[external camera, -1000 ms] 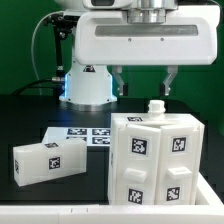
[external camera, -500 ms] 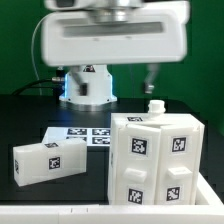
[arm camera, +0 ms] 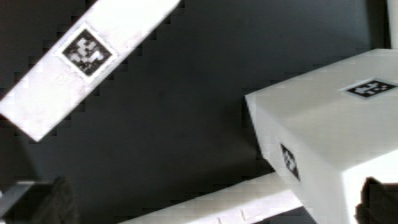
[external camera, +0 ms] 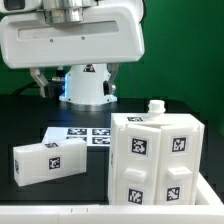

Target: Assemble cabinet

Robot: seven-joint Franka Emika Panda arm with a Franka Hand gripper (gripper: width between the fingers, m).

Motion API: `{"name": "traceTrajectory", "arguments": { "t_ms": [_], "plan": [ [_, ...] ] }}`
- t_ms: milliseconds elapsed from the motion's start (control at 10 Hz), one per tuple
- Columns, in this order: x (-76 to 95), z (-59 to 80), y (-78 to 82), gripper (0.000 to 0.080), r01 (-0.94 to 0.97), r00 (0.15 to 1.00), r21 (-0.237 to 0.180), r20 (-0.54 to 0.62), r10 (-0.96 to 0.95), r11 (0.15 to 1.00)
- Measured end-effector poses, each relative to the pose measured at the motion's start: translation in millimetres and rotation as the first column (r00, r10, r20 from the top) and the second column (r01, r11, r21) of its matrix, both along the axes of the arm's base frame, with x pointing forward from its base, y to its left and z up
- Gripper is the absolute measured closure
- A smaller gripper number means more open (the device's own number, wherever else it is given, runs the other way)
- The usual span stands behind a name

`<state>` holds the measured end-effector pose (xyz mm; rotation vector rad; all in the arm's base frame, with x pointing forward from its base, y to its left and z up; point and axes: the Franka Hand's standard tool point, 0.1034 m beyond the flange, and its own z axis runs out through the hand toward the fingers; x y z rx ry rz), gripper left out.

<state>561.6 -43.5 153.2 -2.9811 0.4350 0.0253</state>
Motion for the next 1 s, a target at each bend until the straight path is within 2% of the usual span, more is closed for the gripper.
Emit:
{"name": "traceTrajectory", "arguments": {
  "t_ms": [100, 300, 400, 500, 600, 800, 1000],
  "plan": [
    [-0.6, -1.6, -2.8, 0.0003, 0.004, 1.0, -0.002, -0.003, -0.004, 1.0],
    [-8.2, -20.1, -30.0, 0.0003, 0.165, 0.983, 0.008, -0.087, -0.163, 0.986],
    [-10.1, -24.6, -39.4, 0.0003, 0.239, 0.96, 0.07, -0.164, -0.225, 0.969],
    [-1.0, -23.5, -45.1, 0.0003, 0.225, 0.967, 0.053, -0.132, -0.217, 0.973],
    [-1.0, -23.3, -40.7, 0.0003, 0.233, 0.966, 0.052, -0.131, -0.224, 0.971],
    [-2.4, -25.2, -45.5, 0.0003, 0.258, 0.959, 0.048, -0.137, -0.25, 0.965],
    [-9.4, -38.8, -68.7, 0.0003, 0.471, 0.866, 0.06, -0.223, -0.448, 0.88]
  ]
}}
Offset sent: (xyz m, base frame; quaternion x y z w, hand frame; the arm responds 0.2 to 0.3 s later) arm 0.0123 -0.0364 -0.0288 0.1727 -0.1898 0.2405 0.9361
